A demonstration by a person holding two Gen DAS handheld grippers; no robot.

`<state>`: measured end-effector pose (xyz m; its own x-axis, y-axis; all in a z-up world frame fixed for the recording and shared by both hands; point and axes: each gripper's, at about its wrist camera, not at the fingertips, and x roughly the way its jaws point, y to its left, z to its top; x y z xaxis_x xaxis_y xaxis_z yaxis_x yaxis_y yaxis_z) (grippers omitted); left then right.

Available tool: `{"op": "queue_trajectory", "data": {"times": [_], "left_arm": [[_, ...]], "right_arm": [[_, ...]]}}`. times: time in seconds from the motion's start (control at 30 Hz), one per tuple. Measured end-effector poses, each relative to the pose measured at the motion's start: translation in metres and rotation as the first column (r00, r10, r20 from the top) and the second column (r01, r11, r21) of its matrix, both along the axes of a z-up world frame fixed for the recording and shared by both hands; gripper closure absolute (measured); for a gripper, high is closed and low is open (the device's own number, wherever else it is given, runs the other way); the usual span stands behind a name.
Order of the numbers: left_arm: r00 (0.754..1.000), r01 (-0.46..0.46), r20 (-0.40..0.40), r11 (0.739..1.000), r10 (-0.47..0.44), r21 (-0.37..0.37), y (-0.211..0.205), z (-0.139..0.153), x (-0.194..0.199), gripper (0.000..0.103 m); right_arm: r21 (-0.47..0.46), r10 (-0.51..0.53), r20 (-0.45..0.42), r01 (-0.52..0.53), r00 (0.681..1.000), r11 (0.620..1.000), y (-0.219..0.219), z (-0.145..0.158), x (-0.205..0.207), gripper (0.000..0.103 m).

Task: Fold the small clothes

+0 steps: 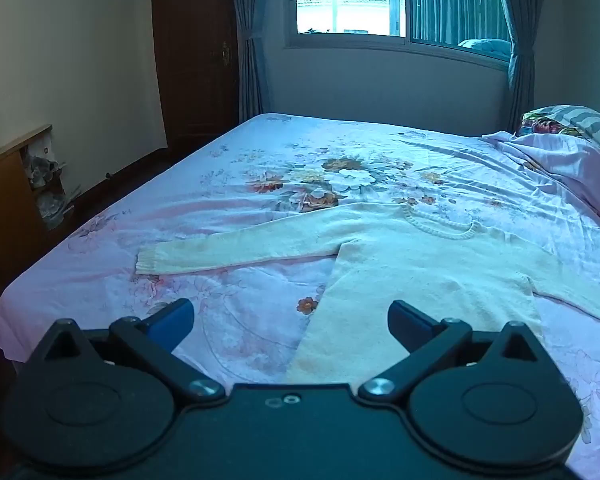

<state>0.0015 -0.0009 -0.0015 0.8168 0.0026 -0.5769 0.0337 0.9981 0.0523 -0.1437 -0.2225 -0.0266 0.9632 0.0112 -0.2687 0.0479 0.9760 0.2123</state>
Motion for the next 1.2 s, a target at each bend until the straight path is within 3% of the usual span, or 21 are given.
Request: {"op": "queue_trajectory", "data": {"times": [0.27,0.43,0.53,0.73,0.83,1.0,1.2], "left_arm": [[1.0,0.008,-0.001,1.0,-0.008,0.003,-0.001,-0.005,0.004,0.001],[1.0,-0.001,-0.002,1.0,0.001,0.004,-0.002,-0.006,0.002,0.001],[1.0,-0.001,-0.005,1.0,0.001,0.002,-0.003,-0.008,0.004,0.001],[1.0,-0.002,0.003,1.0,0.002,0.008,-0.003,-0.01,0.005,0.001],[1.0,-0.002,0.018,1.0,0.002,-0.009,-0.003,-0.011,0.005,0.001],[1.0,-0.002,0.009,1.0,0.002,-0.002,-0.003,-0.011,0.004,0.001],[1.0,-0.004,0.017,1.0,0.004,-0.016,-0.002,-0.011,0.006,0.001]], "right_arm": [[0.062,0.014,0.023,-0.015,1.0,0.998,-0.012,-0.003,0.002,0.0],[0.027,-0.021,0.038,0.02,0.999,0.999,-0.014,0.001,-0.006,0.0],[0.031,-0.032,-0.003,0.032,0.999,0.999,-0.018,0.002,-0.001,0.0],[-0.156,-0.137,0.022,0.139,0.99,0.978,-0.004,0.0,-0.004,0.0],[-0.092,-0.108,-0.032,0.104,0.994,0.99,-0.006,-0.005,0.002,0.0],[-0.175,-0.111,-0.12,0.089,0.987,0.981,0.003,0.001,0.007,0.0],[-0.125,-0.063,-0.082,0.053,0.995,0.991,-0.002,0.0,0.007,0.0]]}}
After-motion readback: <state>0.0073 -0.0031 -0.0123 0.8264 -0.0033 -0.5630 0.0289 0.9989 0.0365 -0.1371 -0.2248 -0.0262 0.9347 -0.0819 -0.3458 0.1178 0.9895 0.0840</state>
